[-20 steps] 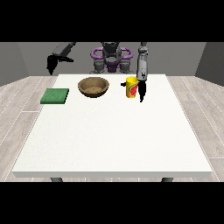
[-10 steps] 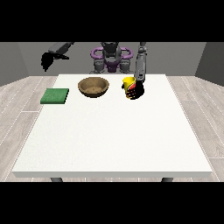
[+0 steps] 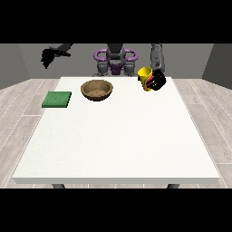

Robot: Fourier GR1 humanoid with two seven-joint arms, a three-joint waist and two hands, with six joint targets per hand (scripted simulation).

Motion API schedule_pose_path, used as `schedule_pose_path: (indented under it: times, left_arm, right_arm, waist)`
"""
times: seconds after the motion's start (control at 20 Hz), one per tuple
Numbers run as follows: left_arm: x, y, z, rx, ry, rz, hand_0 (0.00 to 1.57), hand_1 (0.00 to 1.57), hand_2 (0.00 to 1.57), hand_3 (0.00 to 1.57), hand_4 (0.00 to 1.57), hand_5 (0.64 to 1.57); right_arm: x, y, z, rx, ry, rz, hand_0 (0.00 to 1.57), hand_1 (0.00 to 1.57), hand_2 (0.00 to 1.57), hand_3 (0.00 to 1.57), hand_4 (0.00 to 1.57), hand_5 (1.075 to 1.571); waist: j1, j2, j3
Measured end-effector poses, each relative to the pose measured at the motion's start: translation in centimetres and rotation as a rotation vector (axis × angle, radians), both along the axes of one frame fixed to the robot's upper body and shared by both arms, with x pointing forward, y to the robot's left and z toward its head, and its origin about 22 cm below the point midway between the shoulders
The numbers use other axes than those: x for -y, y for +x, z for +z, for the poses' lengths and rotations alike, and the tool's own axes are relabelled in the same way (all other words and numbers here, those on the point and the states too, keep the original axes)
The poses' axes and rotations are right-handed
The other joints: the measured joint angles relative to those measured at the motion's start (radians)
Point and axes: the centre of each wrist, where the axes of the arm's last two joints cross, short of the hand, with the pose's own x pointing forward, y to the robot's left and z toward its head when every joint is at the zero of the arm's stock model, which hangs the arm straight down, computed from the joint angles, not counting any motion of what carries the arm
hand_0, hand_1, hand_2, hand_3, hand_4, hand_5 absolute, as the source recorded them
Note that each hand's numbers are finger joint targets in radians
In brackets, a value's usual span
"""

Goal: Pick the cup and pour the ball into the bowl, then pick the bowl and place it on the pad

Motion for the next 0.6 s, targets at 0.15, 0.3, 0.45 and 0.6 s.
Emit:
schedule_pose_path:
  times: [0.15, 0.3, 0.45, 0.6]
  left_arm:
    - [-1.2, 2.3, 3.6, -0.025, 0.107, 0.039, 1.47, 1.47, 1.57, 1.57, 1.57, 1.278]
    - [-0.6, 3.6, 5.5, -0.054, 0.196, 0.068, 1.49, 1.49, 1.57, 1.57, 1.57, 1.274]
    - [0.6, 4.2, 6.3, -0.076, 0.245, 0.065, 1.49, 1.49, 1.57, 1.57, 1.57, 1.274]
    - [2.0, 4.5, 6.7, -0.086, 0.285, 0.07, 1.49, 1.49, 1.57, 1.57, 1.53, 1.287]
  right_arm:
    - [0.0, -0.1, -0.9, -0.021, 0.01, 0.001, 0.0, 0.0, 0.0, 0.0, 0.0, 1.568]
    - [0.1, -0.1, -1.5, -0.031, 0.018, 0.003, 0.0, 0.0, 0.0, 0.0, 0.0, 1.568]
    - [1.1, -0.5, -2.2, -0.04, 0.022, -0.008, 0.0, 0.0, 0.0, 0.0, 0.0, 1.568]
    - [1.7, -0.6, -2.3, -0.045, 0.024, -0.019, 0.0, 0.0, 0.0, 0.0, 0.0, 1.569]
  waist:
    - [0.001, -0.016, -0.0011]
    - [-0.001, -0.027, -0.0023]
    - [0.014, -0.04, -0.0031]
    - [0.017, -0.043, -0.004]
